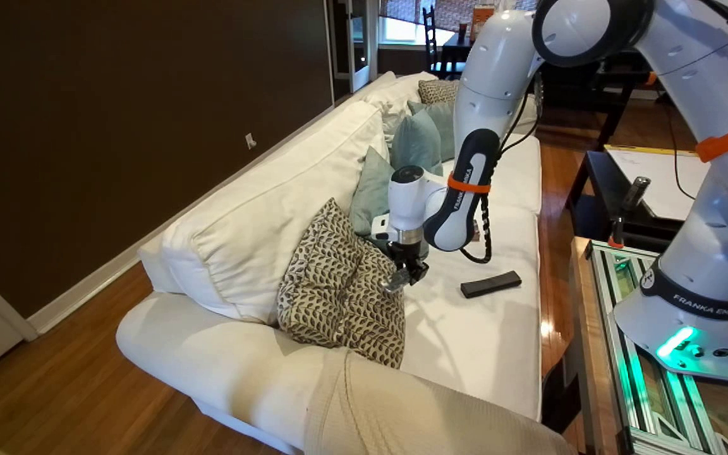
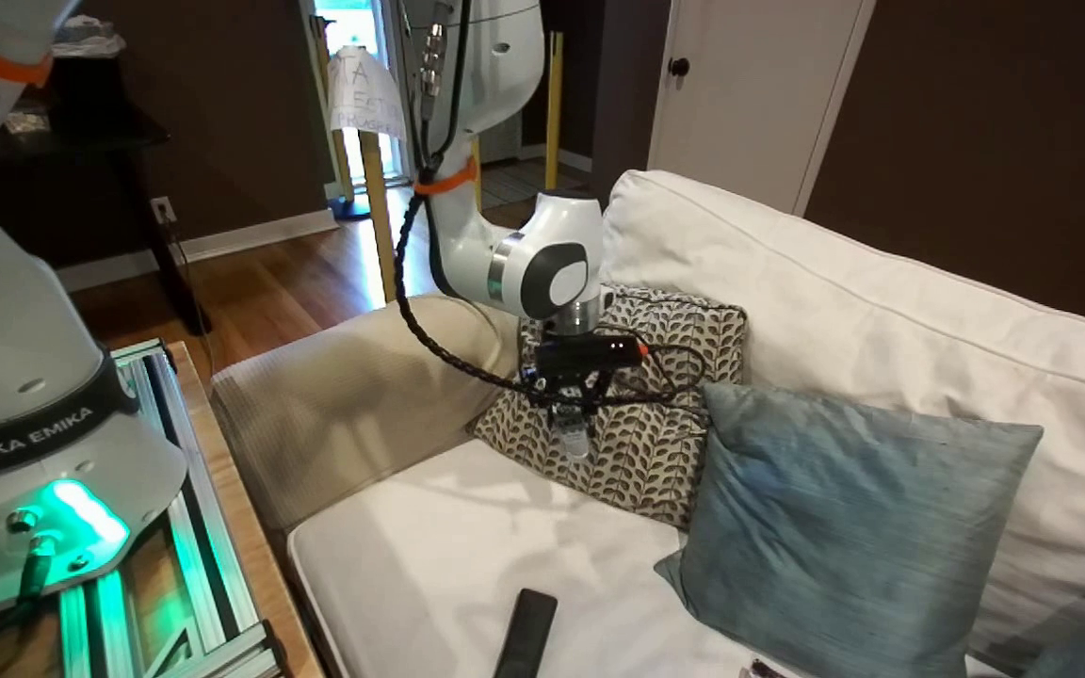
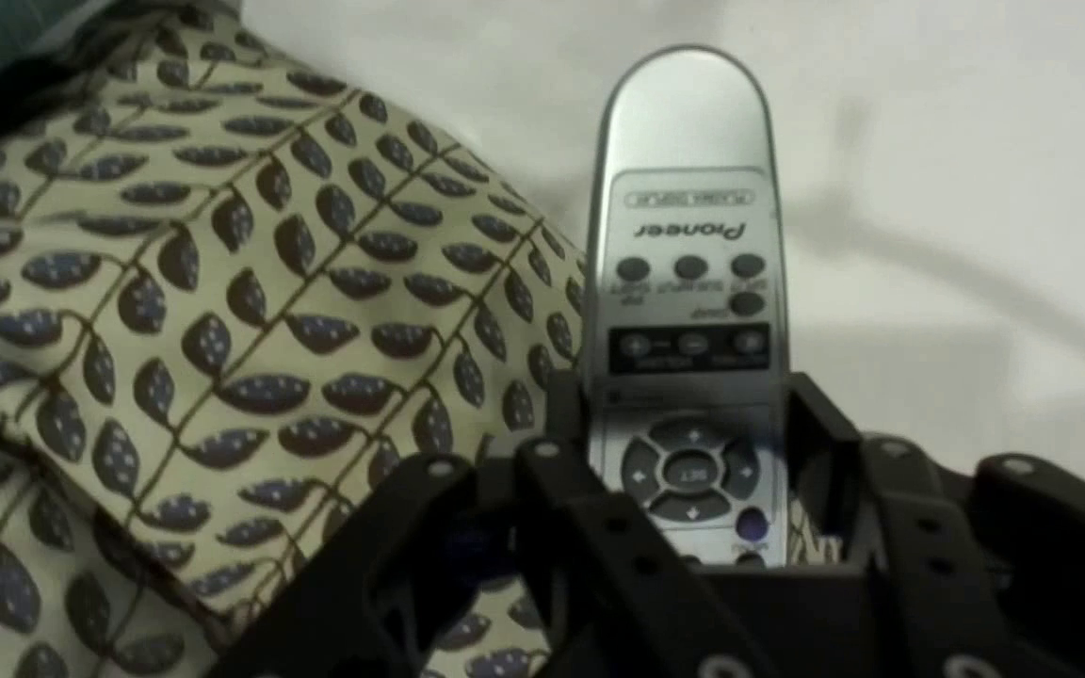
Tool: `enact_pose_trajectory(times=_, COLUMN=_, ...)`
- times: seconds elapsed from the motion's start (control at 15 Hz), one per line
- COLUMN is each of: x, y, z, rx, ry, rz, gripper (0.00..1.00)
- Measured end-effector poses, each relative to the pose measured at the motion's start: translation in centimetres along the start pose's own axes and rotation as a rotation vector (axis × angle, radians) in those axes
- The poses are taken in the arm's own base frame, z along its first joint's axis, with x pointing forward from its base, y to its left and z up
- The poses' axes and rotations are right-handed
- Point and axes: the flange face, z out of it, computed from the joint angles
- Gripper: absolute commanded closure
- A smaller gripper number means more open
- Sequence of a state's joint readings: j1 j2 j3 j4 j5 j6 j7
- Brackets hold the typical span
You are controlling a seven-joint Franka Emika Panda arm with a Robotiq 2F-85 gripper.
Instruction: Put both remote controls into the armrest
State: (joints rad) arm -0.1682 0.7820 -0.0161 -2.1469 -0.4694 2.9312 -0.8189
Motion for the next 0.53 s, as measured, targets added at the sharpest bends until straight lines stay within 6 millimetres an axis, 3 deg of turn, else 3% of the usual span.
enact_pose_trajectory(times=0.27, x=3.3, y=-2.0, z=-2.1, rx=-0.024, ry=-0.002, rz=-0.178, gripper=0.72)
enact_pose_trajectory(times=0.33, x=4.2, y=-2.4, z=-2.6, rx=-0.032, ry=-0.005, rz=-0.216, gripper=0.47)
enact_pose_trajectory(times=0.53, x=6.0, y=-3.2, z=-3.2, rx=-0.049, ry=-0.017, rz=-0.275, gripper=0.47)
